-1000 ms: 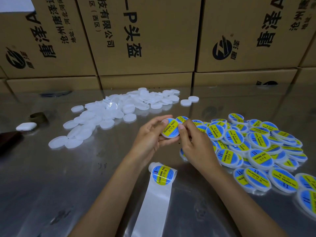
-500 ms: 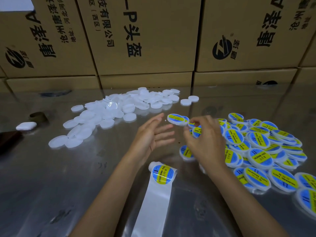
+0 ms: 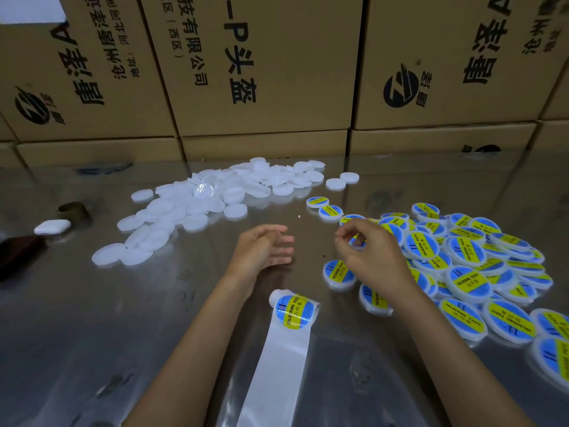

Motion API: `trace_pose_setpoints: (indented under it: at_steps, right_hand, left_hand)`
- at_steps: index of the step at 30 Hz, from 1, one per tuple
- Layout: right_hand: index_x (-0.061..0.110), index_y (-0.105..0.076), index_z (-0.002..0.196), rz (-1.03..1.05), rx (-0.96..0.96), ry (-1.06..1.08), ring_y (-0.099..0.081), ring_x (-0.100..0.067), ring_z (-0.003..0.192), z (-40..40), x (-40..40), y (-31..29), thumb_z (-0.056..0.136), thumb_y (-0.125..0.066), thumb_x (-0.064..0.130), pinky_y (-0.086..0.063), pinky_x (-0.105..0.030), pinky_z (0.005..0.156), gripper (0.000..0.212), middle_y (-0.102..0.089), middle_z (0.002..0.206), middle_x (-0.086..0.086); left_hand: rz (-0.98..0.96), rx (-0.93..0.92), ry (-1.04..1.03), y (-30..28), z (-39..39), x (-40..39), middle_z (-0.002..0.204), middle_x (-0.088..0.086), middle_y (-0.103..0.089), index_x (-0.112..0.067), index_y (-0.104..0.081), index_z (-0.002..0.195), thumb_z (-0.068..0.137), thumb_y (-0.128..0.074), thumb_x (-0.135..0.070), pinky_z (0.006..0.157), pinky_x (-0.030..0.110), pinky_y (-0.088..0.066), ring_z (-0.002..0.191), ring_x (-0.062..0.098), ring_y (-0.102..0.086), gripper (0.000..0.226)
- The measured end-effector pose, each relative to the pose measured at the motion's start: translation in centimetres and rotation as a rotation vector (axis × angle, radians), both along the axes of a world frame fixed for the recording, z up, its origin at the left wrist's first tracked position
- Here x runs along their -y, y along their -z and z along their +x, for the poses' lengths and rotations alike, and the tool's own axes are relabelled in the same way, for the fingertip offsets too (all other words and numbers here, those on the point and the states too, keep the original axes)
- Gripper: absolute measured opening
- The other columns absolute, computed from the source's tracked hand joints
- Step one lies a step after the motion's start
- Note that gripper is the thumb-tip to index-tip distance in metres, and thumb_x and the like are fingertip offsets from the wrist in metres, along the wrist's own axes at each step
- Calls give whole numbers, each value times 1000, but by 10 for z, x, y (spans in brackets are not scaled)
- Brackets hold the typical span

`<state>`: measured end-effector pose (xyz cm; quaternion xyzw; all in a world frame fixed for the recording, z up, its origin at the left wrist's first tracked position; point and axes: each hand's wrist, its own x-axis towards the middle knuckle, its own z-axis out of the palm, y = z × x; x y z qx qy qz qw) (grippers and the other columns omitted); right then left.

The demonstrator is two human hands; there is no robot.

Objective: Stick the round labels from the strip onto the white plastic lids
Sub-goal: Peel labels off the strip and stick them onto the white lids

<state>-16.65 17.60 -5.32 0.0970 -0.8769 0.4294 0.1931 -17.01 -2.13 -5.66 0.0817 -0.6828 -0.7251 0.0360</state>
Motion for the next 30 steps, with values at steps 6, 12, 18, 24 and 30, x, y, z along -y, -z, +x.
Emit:
trace_pose_setpoints:
  at_steps: [6, 12, 18, 24, 30]
  right_hand:
    - [22, -71, 88, 9, 424, -538, -53, -3, 71, 23, 8, -8, 73, -76, 44, -47, -21, 70, 26, -65, 74, 11]
    - [33, -69, 96, 263, 402, -589, -57, -8, 83, 29, 16, -1, 70, -84, 45, -52, -29, 82, 33, -62, 95, 7]
    - [27, -66, 96, 232, 227, -428, -58, -7, 81, 20, 17, 8, 77, -76, 29, -51, -31, 77, 22, -64, 91, 8]
    - [24, -64, 114, 204, 55, -286, -52, -7, 98, 7, 21, 21, 84, -74, 27, -43, -24, 86, 32, -62, 103, 11]
    - [26, -63, 116, 82, 23, -244, -51, -2, 101, -1, 26, 27, 83, -76, 35, -37, -8, 81, 36, -58, 104, 19]
  left_hand:
    - [-63, -3, -33, 3, -2, 10, 101, 16, -74, -10, -67, 104, 103, -45, -6, 64, 28, -58, 75, 24, -68, 22]
    - [-96, -6, -43, 4, -4, 12, 94, 12, -74, -9, -66, 105, 102, -44, -5, 56, 24, -54, 67, 19, -66, 22]
    - [-147, -20, -96, 9, -8, 13, 90, 11, -71, -8, -66, 103, 100, -43, -1, 54, 21, -55, 71, 18, -64, 25]
    - [-488, -70, -321, 20, -21, 29, 115, 11, -69, -9, -67, 115, 94, -46, 2, 95, 40, -54, 101, 29, -66, 32]
    - [-774, -52, -380, 22, -60, 55, 140, 21, -50, -4, -53, 139, 96, -50, 0, 110, 39, -38, 127, 36, -51, 44]
